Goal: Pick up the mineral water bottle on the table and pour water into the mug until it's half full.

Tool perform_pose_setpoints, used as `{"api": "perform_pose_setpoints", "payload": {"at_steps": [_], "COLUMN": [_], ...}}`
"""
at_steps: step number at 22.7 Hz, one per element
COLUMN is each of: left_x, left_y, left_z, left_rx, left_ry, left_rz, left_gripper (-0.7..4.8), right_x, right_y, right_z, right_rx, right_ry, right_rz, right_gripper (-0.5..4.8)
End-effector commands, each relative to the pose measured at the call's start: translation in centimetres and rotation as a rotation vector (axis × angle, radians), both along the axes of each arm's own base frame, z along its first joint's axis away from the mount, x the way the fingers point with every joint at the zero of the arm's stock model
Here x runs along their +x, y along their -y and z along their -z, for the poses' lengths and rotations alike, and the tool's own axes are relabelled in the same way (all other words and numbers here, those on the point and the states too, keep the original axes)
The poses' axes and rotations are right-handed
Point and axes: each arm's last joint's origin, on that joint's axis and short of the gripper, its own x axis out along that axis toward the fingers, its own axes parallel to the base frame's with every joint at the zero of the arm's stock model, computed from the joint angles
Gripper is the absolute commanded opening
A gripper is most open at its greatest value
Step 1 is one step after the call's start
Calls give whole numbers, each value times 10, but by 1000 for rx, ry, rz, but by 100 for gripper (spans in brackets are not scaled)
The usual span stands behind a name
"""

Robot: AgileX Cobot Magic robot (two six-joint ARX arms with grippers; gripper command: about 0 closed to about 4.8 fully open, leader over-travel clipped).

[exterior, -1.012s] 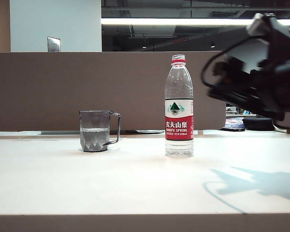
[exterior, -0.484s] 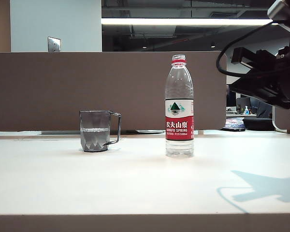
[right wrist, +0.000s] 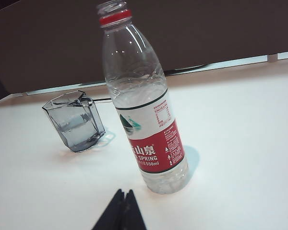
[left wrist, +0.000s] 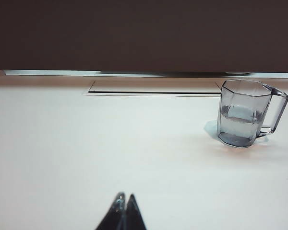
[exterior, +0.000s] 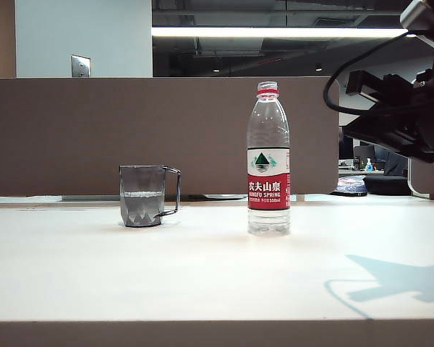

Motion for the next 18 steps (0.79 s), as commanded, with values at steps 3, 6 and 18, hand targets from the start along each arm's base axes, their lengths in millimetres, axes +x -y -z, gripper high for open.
{"api": "perform_pose_setpoints", "payload": {"at_steps": [3, 6, 18], "left_x": [0, 0, 0], "left_y": [0, 0, 0], "left_z": [-2, -2, -2], "left_rx": [1, 1, 1], "left_ry": [12, 11, 11], "left_rz": [6, 6, 6], "left_gripper": [-5, -5, -5], "right_x": [0, 0, -8], "right_y": [0, 0, 8], "right_z": [-3, -3, -16], "right_rx": [13, 13, -333], "right_ry": [19, 19, 115], "right_rz": [-2, -2, 64], "right_gripper": [-6, -6, -6]}}
